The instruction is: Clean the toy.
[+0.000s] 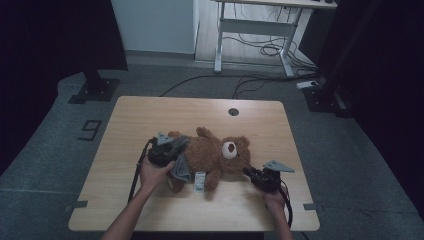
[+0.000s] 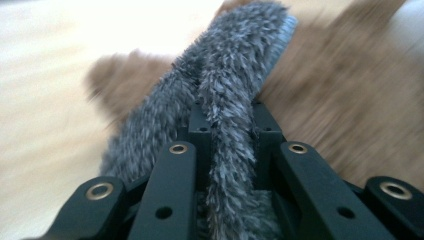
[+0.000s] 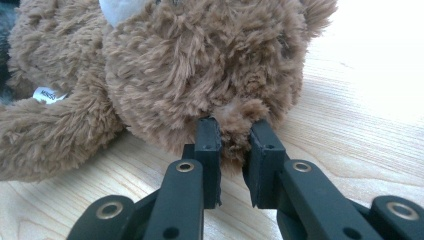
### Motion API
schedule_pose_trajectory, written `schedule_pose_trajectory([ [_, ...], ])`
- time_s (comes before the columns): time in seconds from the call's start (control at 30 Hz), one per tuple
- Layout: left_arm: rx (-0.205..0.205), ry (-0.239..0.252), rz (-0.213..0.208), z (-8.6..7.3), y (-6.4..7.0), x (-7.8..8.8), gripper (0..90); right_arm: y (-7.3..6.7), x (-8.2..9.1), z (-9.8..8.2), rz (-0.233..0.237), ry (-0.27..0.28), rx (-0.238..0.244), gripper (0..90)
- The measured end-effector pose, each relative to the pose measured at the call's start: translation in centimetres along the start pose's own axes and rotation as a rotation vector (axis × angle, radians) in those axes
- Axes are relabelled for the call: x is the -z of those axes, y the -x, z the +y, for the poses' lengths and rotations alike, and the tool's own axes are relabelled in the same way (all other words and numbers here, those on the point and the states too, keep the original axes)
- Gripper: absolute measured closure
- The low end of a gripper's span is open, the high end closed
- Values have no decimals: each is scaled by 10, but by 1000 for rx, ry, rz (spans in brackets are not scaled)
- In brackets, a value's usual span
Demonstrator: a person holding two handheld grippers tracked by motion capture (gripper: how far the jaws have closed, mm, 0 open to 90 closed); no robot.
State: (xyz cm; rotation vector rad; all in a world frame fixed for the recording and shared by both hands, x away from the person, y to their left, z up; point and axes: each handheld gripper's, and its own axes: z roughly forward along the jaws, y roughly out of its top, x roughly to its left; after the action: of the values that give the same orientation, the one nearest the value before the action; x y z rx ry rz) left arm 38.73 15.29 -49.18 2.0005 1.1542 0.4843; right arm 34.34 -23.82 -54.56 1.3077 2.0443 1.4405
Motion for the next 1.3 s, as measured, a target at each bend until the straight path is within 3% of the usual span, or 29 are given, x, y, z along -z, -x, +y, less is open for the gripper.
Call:
schedule_pose_trajectory([
  [0.13, 12, 5, -14, -1, -3, 3, 769, -1, 0, 0, -3, -3, 1, 776],
  [0.27, -3, 74, -40, 23, 11, 17, 768, 0, 0, 0, -7, -4, 2, 776],
  [0.33, -24, 103, -70, 38, 25, 22, 768, 0, 0, 0, -6, -2, 0, 776],
  [0.37, -50, 120, -100, 53, 44, 23, 768, 0, 0, 0, -6, -2, 1, 776],
  [0.4, -50, 120, -100, 53, 44, 23, 767, 0, 0, 0, -6, -2, 1, 776],
  [0.43, -76, 119, -136, 66, 62, 19, 768, 0, 0, 0, -6, 0, 0, 776],
  [0.47, -91, 114, -146, 72, 72, 15, 768, 0, 0, 0, -5, 1, -2, 776],
  [0.5, -91, 114, -146, 72, 72, 15, 767, 0, 0, 0, -3, 0, -3, 776],
  [0.53, -105, 108, -160, 78, 82, 9, 767, 0, 0, 0, -3, 0, -3, 776],
  [0.57, -124, 91, -184, 87, 99, -3, 767, 0, 0, 0, -3, 2, -3, 776],
  [0.6, -124, 91, -184, 87, 99, -3, 767, 0, 0, 0, -3, 5, -5, 776],
  [0.63, -140, 78, -201, 95, 115, -16, 767, 0, 0, 0, -2, 4, -4, 776],
  [0.67, -140, 78, -201, 95, 115, -16, 767, 0, 0, 0, -1, 4, -4, 776],
  [0.7, -156, 67, -231, 103, 129, -26, 767, 0, 0, 0, -1, 5, -3, 776],
  [0.73, -156, 67, -231, 103, 129, -26, 767, 0, 0, 0, -2, 5, -3, 775],
  [0.77, -159, 71, -256, 110, 140, -34, 767, 0, 0, 0, -3, 8, -3, 776],
  [0.8, -159, 71, -256, 110, 140, -34, 767, 0, 0, 0, -3, 8, -3, 776],
  [0.83, -161, 65, -281, 115, 150, -42, 767, 0, 0, -1, -2, 8, -5, 776],
  [1.0, -153, 31, -321, 118, 162, -62, 766, 1, -1, -1, 1, 10, -8, 776],
  [1.03, -167, -1, -318, 115, 165, -72, 764, 1, -1, -1, 0, 8, -11, 776],
  [1.07, -167, -1, -318, 115, 165, -72, 762, 1, -1, -1, 0, 8, -11, 776],
  [1.1, -169, -43, -318, 111, 167, -81, 761, 1, -1, -1, -3, 2, -11, 776],
  [1.3, -155, -59, -295, 111, 165, -80, 764, -1, -2, -2, -8, -3, -3, 777],
])
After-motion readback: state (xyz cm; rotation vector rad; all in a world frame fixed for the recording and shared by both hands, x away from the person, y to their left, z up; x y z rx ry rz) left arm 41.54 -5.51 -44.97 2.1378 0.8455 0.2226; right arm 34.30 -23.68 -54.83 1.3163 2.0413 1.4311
